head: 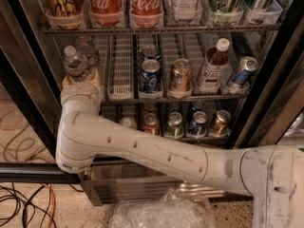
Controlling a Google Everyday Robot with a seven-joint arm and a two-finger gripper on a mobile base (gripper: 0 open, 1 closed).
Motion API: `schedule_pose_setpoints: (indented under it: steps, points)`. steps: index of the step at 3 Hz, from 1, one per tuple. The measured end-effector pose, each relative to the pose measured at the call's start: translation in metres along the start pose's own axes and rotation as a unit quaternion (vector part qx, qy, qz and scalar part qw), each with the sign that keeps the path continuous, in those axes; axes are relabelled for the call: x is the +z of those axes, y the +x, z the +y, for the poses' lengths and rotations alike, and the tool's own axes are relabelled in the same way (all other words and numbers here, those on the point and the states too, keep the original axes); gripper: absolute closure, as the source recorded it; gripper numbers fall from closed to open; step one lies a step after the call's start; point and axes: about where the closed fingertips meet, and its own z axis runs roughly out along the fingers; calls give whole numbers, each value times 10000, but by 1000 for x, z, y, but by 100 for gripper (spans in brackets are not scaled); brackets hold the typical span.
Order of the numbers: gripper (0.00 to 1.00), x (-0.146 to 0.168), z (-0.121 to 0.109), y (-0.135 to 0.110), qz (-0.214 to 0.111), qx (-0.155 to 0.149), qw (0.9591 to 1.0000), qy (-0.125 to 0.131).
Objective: Pick water bottle from middle shelf of fridge
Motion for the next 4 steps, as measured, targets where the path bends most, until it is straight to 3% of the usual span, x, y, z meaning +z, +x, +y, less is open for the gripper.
schedule_pose_setpoints:
  steps: [1, 2, 3, 4]
  points:
    - [97, -4, -1, -8, -184, 133, 9997, -46]
    - [100, -22, -7, -27, -667, 337, 9972, -1]
    - [100, -53, -11, -54, -1167, 463, 9921, 33]
    - [100, -71, -15, -67, -1331, 518, 9897, -90]
